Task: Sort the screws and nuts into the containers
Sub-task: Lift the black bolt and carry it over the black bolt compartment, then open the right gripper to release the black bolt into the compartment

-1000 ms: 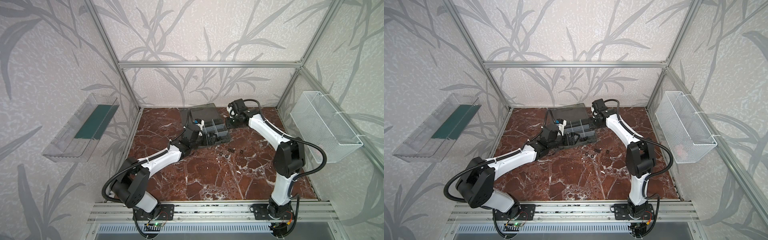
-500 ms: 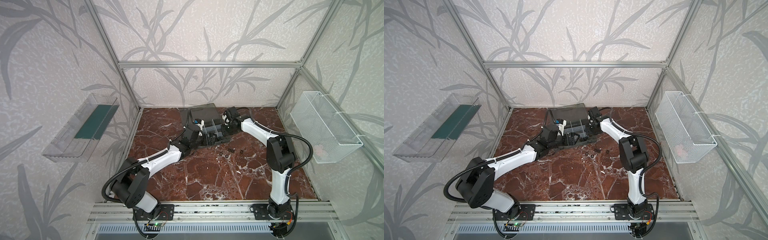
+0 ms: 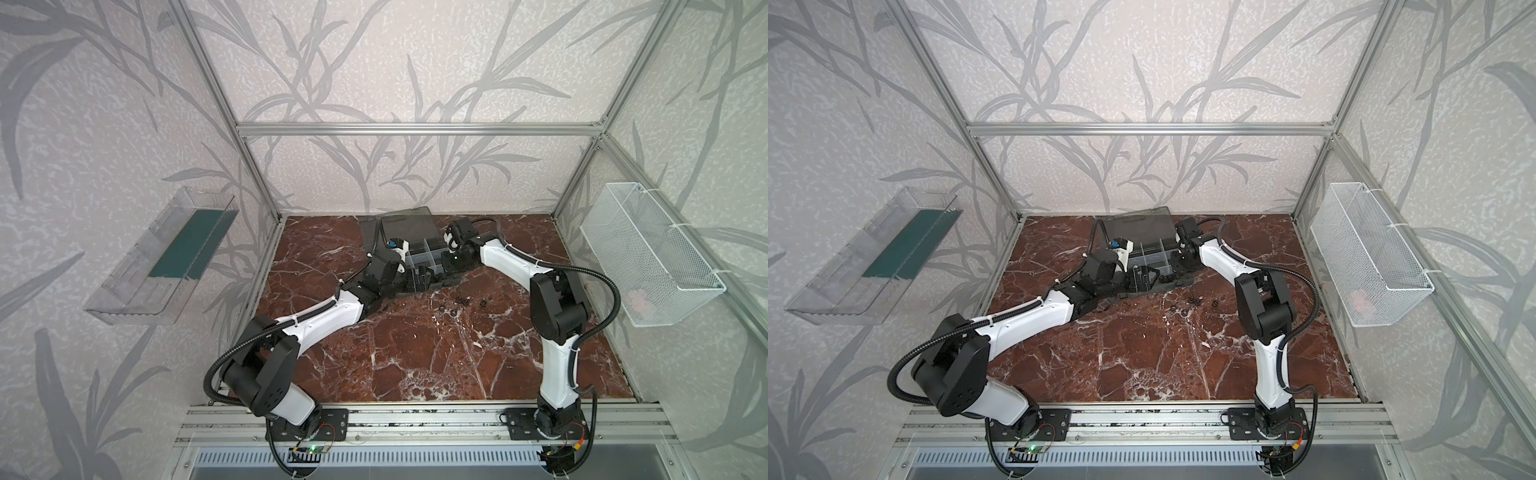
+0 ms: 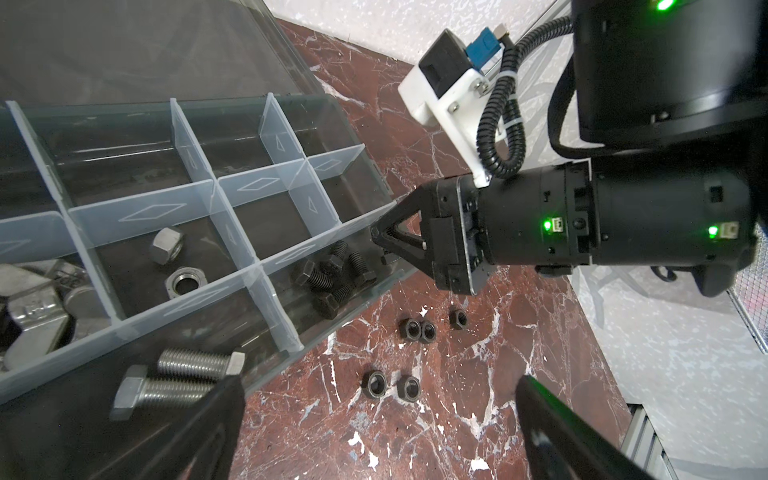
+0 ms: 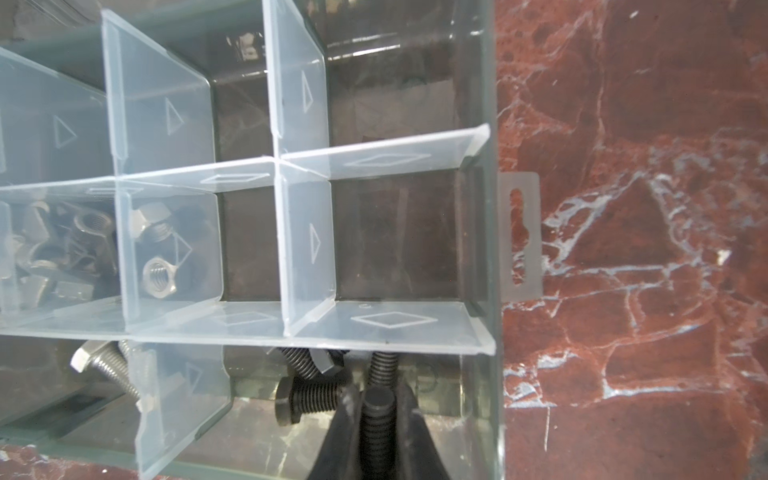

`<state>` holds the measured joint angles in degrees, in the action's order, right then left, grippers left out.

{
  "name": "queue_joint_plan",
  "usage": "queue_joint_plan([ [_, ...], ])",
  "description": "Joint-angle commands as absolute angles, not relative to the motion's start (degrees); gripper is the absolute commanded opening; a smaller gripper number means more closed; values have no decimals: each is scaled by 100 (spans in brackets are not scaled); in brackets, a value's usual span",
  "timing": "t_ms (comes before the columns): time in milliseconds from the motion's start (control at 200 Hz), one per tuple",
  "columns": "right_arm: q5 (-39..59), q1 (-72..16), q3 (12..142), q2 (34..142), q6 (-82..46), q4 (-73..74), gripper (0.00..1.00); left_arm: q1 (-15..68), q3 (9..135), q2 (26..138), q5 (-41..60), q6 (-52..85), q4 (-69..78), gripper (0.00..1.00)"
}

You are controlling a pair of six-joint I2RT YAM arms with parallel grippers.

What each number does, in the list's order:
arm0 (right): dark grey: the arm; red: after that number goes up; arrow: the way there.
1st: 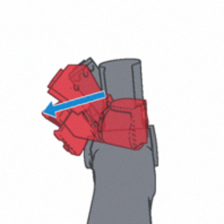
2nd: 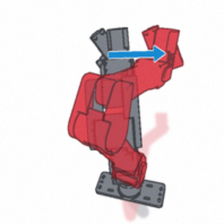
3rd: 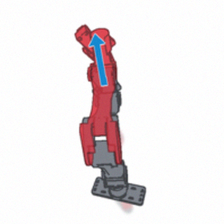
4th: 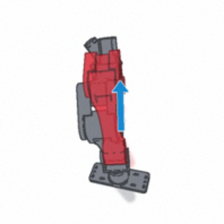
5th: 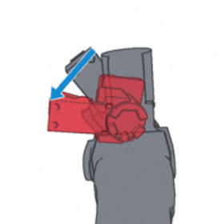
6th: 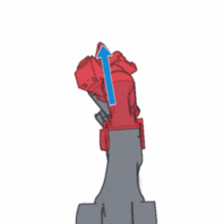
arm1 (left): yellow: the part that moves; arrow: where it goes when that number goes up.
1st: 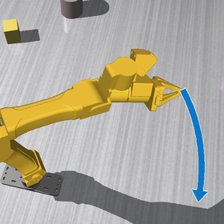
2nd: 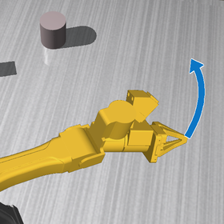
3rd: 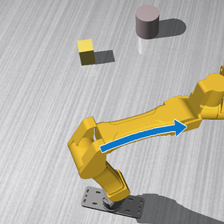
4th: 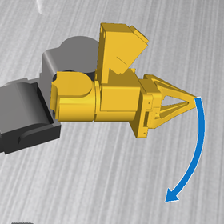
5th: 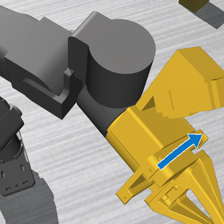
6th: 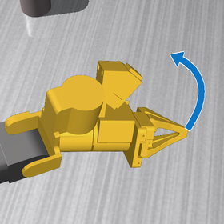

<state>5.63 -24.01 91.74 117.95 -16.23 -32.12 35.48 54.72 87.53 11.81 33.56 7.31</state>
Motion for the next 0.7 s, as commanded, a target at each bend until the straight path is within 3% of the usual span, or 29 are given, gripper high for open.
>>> queue_joint_plan([
  [0,516,-2434,9149,11854,-1600,-3173,18,3582,5653,8769,1091,3240,668,99],
  [275,467,-2441,9113,11834,-1617,-3162,27,3595,5662,8772,1081,3215,660,99],
  [695,276,-2448,8747,11415,-1653,-2928,30,3595,5668,8754,1091,3202,665,99],
])
